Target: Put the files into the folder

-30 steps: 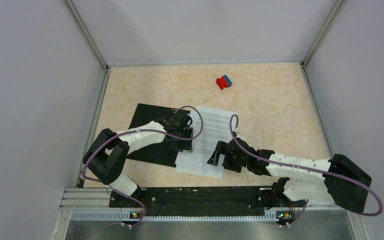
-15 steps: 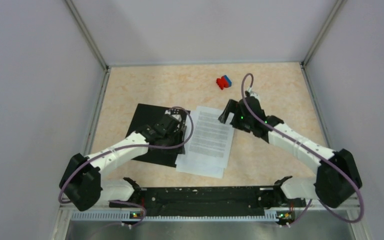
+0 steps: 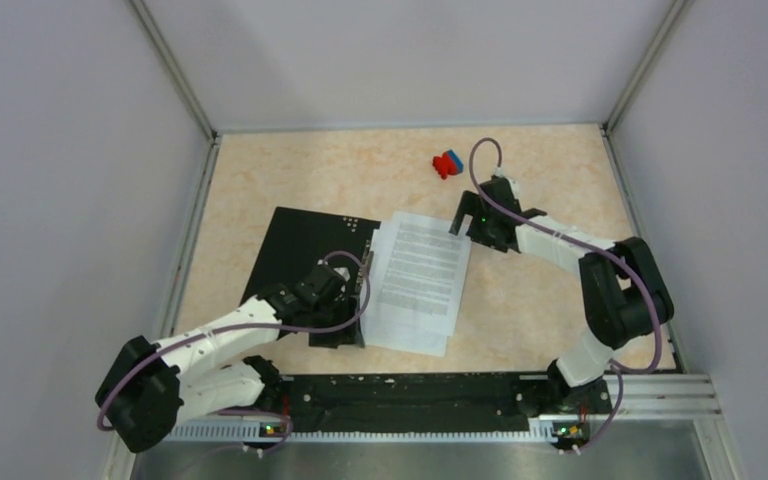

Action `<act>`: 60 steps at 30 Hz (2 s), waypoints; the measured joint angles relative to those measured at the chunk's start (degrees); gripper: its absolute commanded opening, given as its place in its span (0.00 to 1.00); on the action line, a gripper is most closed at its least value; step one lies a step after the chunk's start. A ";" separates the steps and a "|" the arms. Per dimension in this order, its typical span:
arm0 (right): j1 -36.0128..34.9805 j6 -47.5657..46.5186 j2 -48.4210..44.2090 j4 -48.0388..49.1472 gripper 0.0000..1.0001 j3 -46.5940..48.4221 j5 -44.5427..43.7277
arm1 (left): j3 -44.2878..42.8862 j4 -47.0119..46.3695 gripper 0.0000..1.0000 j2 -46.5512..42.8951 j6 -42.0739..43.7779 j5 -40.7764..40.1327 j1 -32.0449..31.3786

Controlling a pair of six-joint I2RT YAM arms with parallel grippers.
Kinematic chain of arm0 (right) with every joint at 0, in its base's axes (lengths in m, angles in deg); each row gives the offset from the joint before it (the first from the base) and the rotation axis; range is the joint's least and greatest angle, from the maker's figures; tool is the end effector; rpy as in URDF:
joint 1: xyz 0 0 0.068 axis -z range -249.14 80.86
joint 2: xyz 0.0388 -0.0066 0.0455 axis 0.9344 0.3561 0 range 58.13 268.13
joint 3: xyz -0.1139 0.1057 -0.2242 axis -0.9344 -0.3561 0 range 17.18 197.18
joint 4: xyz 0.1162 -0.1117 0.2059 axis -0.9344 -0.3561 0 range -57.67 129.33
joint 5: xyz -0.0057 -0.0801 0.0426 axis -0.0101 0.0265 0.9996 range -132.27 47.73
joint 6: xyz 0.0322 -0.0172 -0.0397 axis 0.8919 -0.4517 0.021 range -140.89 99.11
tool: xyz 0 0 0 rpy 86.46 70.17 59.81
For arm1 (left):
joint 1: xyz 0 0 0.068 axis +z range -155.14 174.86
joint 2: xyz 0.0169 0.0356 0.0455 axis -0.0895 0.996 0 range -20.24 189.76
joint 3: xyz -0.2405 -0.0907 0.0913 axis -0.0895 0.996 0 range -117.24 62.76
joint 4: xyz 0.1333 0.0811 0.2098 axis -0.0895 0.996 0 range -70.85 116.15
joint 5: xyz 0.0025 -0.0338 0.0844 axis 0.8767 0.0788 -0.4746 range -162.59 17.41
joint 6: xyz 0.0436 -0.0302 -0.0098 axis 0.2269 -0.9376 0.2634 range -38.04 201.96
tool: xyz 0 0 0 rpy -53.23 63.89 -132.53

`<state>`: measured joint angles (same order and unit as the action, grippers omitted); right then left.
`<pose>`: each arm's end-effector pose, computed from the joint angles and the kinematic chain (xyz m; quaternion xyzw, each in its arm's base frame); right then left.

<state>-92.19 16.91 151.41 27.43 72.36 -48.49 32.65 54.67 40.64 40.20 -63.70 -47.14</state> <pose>0.3100 0.1278 0.1892 0.1388 0.9282 0.1290 0.3203 0.1277 -0.1222 0.1703 0.0180 0.9757 -0.1931 0.1019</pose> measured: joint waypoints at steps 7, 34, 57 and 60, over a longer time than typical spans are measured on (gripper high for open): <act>-3.80 3.80 1.14 3.08 0.99 -2.36 0.02 | 1.86 -2.56 0.93 0.02 -3.56 0.76 -2.84; -9.79 0.13 5.25 -1.22 0.83 9.77 -2.47 | -2.84 0.33 0.00 5.95 -9.38 -10.01 -17.77; -8.22 -6.58 32.06 -1.01 0.60 37.48 3.43 | -1.73 -8.79 0.00 10.69 -18.36 -13.14 -19.06; -8.85 -6.23 32.06 -0.79 0.60 36.68 3.72 | -2.36 -9.03 0.00 11.54 -18.69 -13.97 -19.08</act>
<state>-101.04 10.68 183.47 26.64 109.03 -44.77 30.29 45.65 52.18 21.52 -77.67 -66.22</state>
